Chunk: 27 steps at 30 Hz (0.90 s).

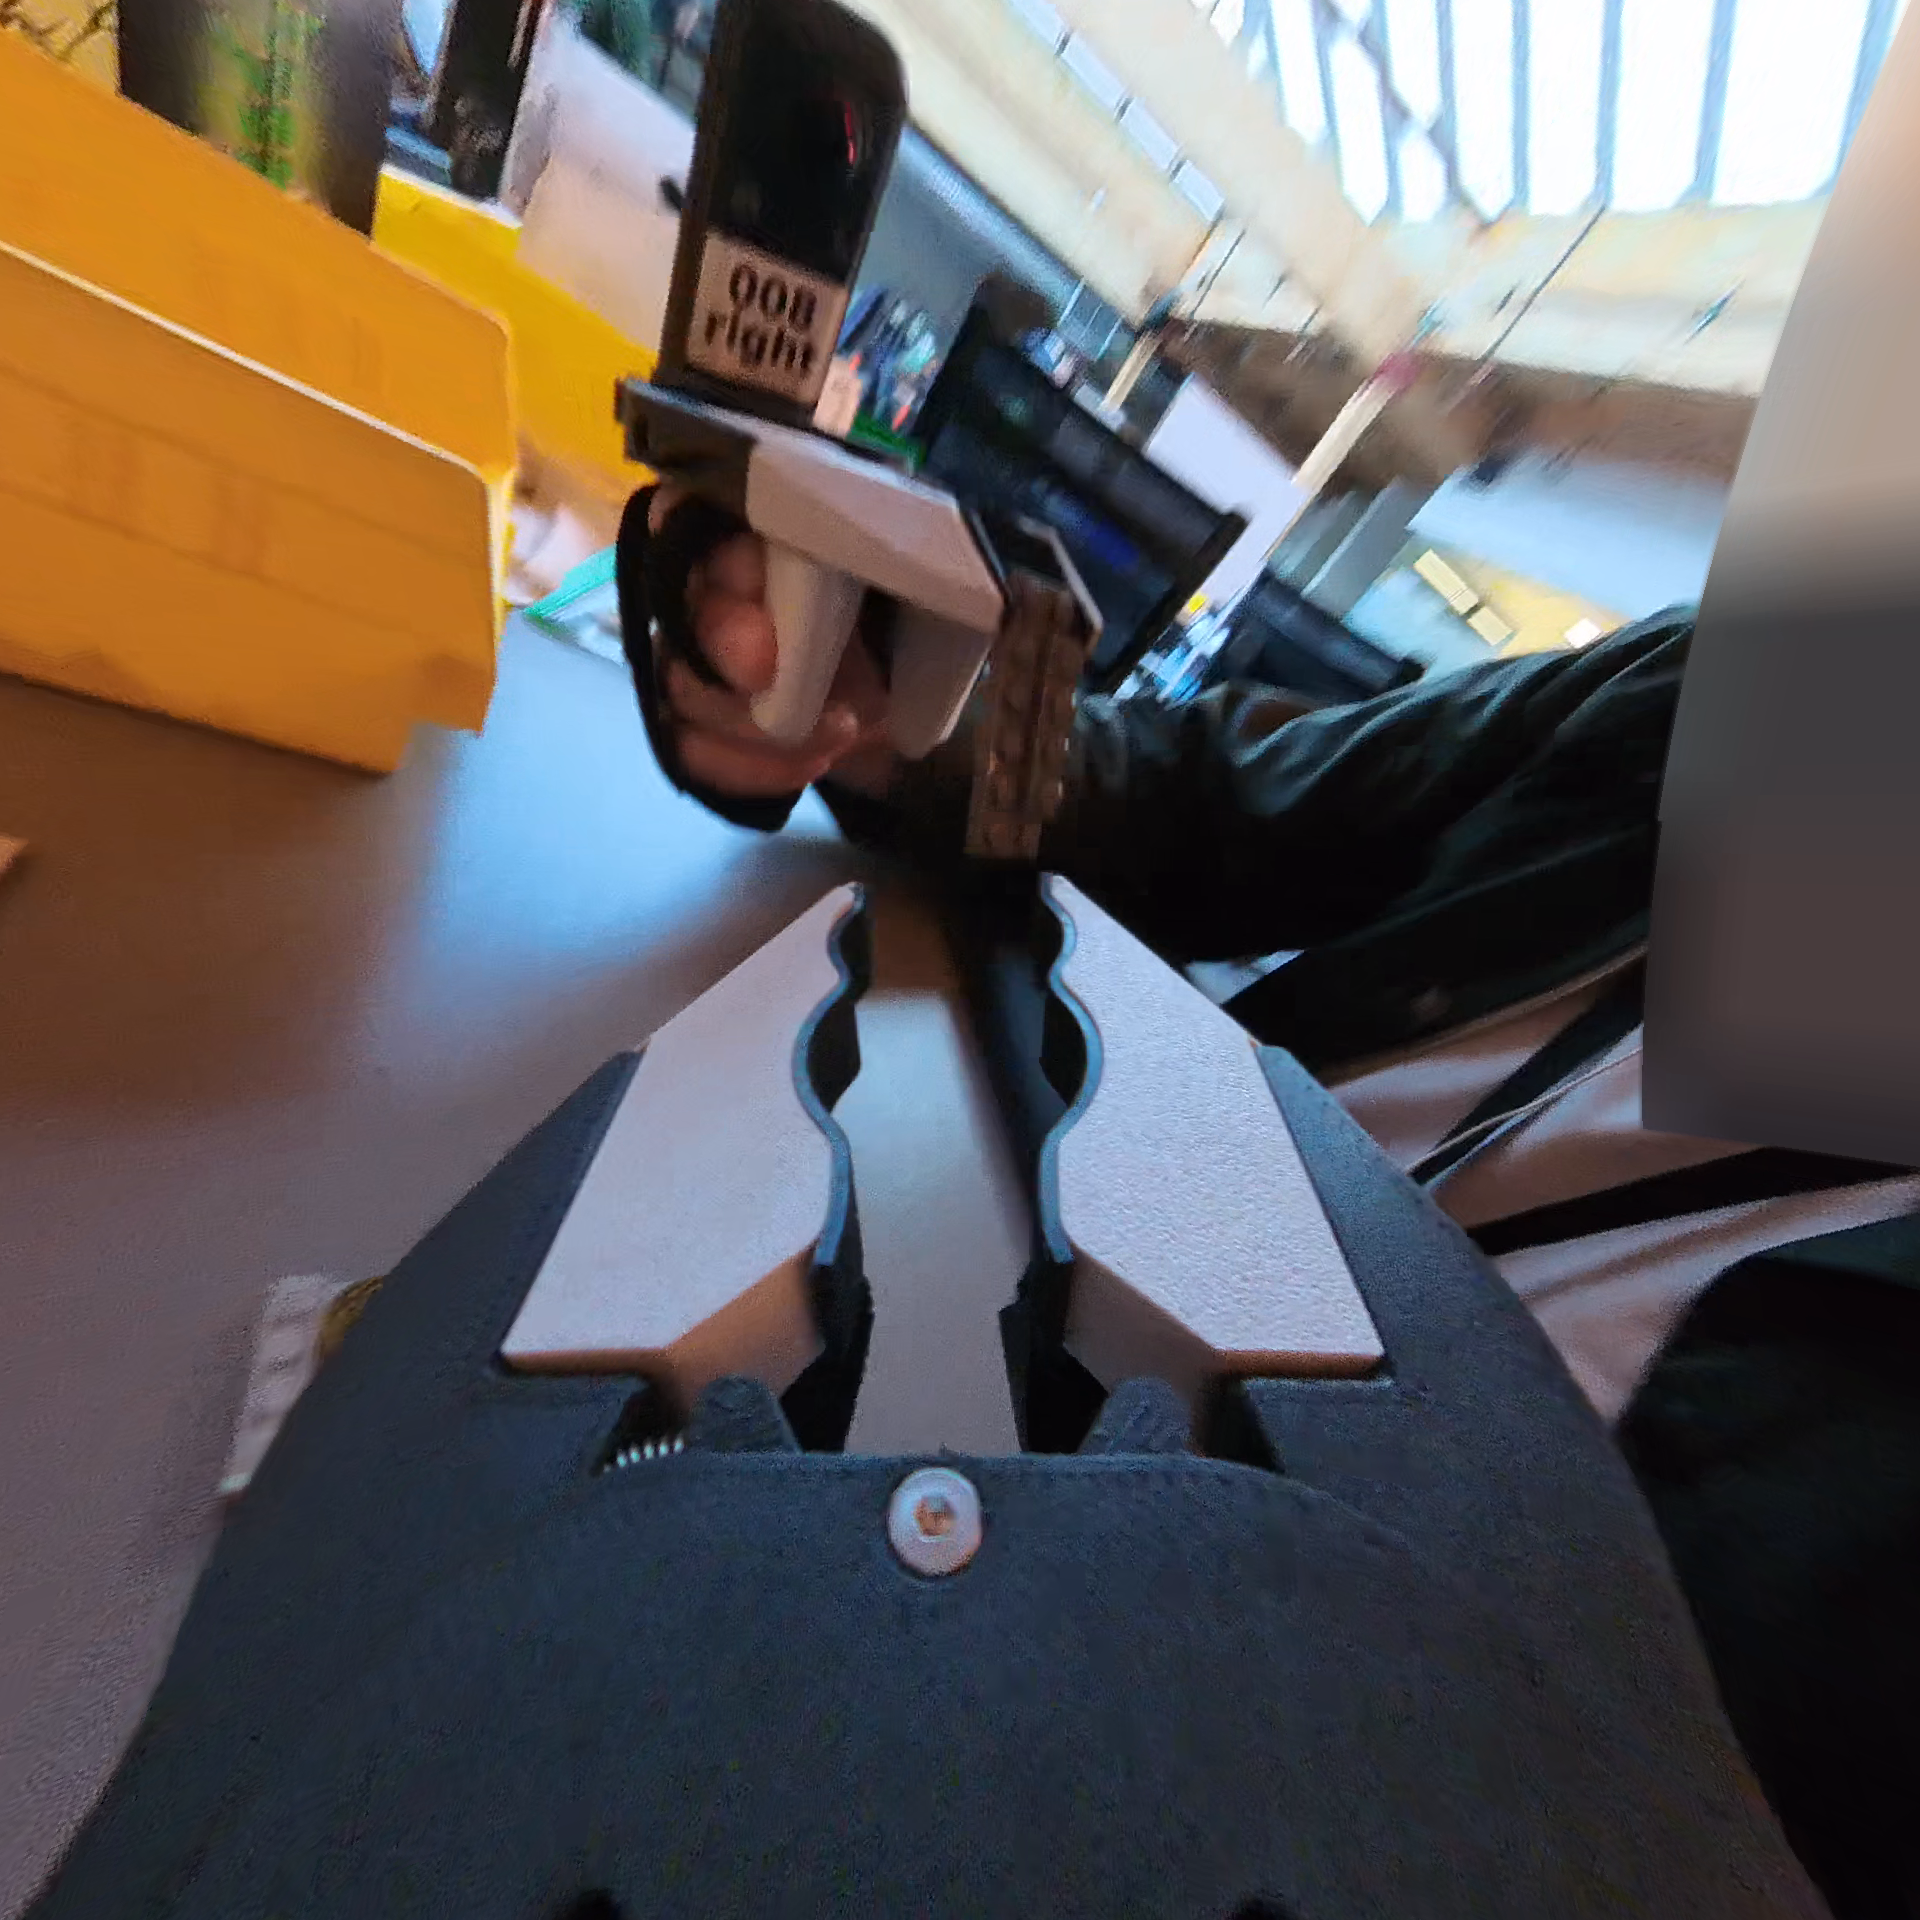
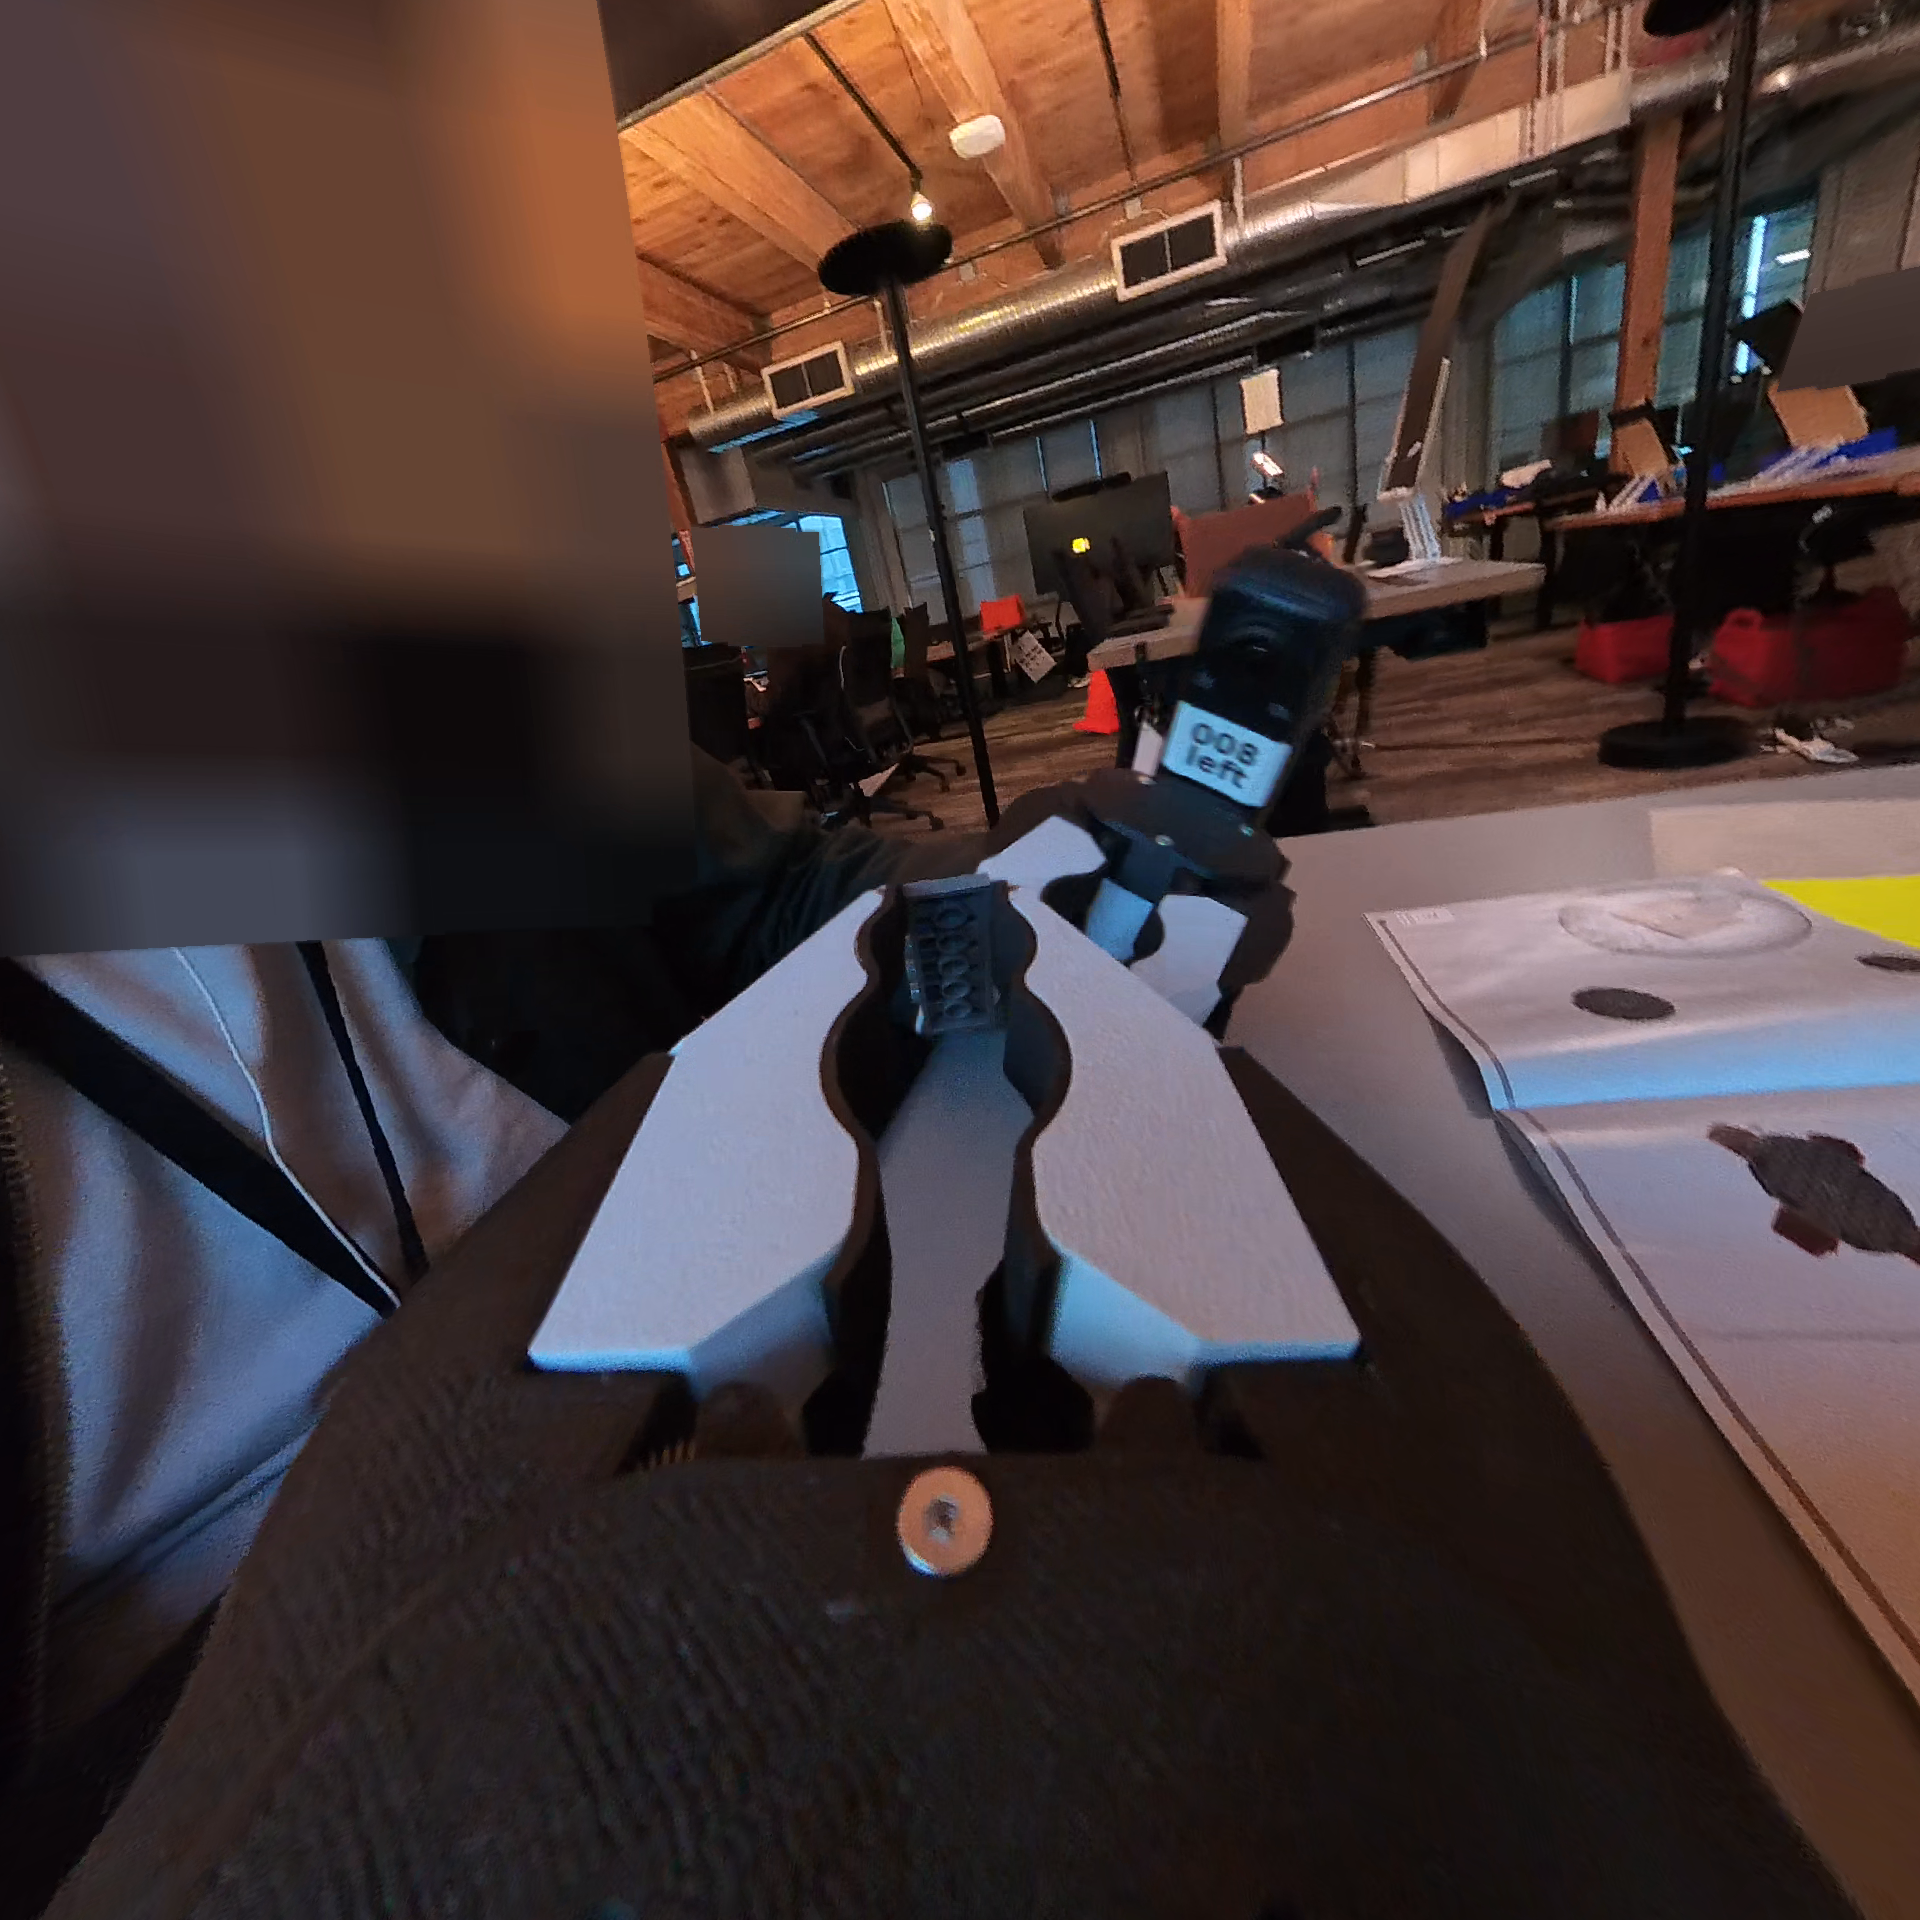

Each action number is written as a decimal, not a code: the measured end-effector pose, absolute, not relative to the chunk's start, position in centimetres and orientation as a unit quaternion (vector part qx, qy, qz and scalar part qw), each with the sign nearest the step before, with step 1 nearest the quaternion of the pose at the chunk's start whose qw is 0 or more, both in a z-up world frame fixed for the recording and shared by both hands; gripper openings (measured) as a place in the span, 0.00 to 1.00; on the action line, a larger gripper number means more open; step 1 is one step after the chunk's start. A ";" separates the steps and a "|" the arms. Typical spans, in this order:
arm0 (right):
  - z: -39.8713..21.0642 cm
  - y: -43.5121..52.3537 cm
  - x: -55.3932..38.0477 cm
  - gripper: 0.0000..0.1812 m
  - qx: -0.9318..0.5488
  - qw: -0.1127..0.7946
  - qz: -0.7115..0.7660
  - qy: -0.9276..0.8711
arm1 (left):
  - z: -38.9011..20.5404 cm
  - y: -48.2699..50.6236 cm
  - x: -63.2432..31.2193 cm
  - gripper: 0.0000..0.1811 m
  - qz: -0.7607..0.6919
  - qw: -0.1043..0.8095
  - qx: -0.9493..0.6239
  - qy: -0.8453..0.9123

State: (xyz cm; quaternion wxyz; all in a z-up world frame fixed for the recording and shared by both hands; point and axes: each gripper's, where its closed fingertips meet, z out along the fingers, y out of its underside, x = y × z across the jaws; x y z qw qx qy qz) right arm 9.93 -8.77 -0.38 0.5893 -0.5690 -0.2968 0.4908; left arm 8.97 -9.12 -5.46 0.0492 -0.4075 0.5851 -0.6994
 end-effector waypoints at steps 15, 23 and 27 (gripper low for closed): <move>-1.2 -9.5 9.7 0.08 -0.569 0.574 0.491 -0.326 | -3.2 -9.3 7.3 0.02 -0.766 -0.059 -0.366 0.525; -1.3 -9.2 9.7 0.08 -0.577 0.578 0.474 -0.329 | -2.9 -8.7 7.2 0.03 -0.779 -0.071 -0.361 0.507; -1.3 -9.0 10.1 0.08 -0.581 0.584 0.465 -0.324 | -2.8 -8.4 7.4 0.05 -0.787 -0.084 -0.365 0.490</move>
